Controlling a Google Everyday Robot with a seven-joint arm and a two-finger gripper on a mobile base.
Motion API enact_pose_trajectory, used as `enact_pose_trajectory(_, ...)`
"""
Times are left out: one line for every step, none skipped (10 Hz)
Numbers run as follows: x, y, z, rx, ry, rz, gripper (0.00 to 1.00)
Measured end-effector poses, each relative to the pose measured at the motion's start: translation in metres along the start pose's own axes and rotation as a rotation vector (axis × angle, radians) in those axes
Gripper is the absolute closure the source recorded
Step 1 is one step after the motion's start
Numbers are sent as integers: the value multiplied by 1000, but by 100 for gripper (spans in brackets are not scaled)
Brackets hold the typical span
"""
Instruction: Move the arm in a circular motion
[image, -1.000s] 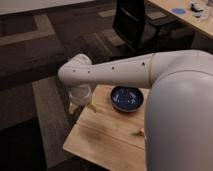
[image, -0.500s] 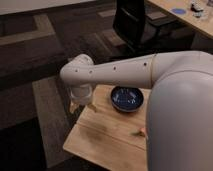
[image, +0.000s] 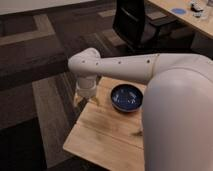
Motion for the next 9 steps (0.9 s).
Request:
enact_pose_trajectory(-14, 0, -7, 2, 2, -34, 35)
enact_pose_trajectory(-27, -1, -14, 1, -2, -60, 35)
enact_pose_trajectory(-41, -4, -23, 5, -7, -84, 35)
enact_pose_trajectory(-63, -13, -36, 22, -20, -114, 35)
enact_pose_trajectory(-85, -34, -47, 51, -40, -125, 35)
enact_pose_trajectory(-97, -51, -53, 70, -54, -125, 35)
enact_pose_trajectory(-108, -72, -60, 88, -73, -119, 35)
enact_pose_trajectory(-113, -87, -63, 102, -84, -110, 35)
enact_pose_trajectory(-114, -115, -68, 125, -96, -81, 35)
